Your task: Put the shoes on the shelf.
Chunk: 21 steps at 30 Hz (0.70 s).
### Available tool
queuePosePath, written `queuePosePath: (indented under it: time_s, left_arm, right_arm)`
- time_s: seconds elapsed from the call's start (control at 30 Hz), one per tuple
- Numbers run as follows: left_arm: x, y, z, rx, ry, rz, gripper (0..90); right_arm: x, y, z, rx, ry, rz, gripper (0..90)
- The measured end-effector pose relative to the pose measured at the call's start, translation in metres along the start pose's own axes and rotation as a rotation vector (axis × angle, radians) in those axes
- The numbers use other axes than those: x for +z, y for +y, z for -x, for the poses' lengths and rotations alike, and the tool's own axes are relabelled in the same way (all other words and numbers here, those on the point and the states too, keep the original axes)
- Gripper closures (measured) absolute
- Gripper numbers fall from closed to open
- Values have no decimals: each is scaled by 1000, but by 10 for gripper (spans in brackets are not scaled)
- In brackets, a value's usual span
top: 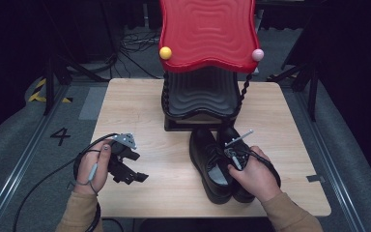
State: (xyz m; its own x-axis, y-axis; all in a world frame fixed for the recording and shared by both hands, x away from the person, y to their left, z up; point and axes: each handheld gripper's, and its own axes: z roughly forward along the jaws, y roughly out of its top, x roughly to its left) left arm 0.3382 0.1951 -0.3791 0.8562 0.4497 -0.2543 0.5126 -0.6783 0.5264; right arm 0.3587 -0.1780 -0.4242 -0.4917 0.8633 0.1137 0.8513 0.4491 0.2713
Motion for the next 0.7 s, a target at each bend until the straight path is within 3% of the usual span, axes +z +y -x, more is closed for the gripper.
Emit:
queuePosePath:
  time_s: [0.13,0.37,0.7]
  left_arm:
    - [-1,-1,-1,-3,3,4,168]
    - [-2,-3,-2,-7,4,11,168]
    - [-5,-5,0,-10,8,14,168]
  right_arm:
    - [-1,0,3,-8,-1,-13,768]
    - [-5,1,10,31,-19,-54,811]
    - [-22,-4,12,35,52,-98,823]
